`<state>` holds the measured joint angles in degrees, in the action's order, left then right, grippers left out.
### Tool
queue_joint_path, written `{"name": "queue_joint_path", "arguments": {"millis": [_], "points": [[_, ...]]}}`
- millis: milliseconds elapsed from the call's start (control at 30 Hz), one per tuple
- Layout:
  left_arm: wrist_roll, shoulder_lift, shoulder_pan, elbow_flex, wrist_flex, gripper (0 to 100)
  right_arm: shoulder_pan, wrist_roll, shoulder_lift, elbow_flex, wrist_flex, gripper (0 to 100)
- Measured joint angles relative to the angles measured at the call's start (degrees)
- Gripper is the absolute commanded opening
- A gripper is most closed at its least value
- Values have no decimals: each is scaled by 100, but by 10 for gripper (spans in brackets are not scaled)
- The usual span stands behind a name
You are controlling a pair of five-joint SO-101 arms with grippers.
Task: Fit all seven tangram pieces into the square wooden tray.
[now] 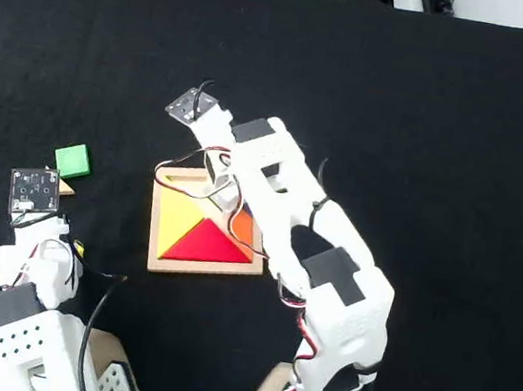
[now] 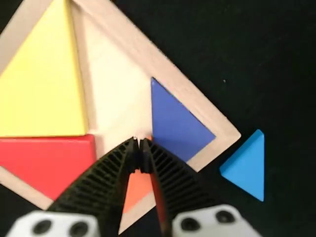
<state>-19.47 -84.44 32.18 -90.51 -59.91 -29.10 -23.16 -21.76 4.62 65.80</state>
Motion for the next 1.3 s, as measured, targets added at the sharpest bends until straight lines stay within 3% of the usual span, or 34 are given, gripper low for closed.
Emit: {"name": "queue_joint_path", "arguments": {"millis": [267, 1000, 1300], "points": [[0, 0, 0, 0, 0, 181, -369, -18, -53, -9, -97, 11], [0, 0, 0, 0, 0, 181, -466, -9, -396, -246, 176, 11], [105, 0, 0, 0, 229, 224, -334, 35, 1213, 53, 738, 11]]}}
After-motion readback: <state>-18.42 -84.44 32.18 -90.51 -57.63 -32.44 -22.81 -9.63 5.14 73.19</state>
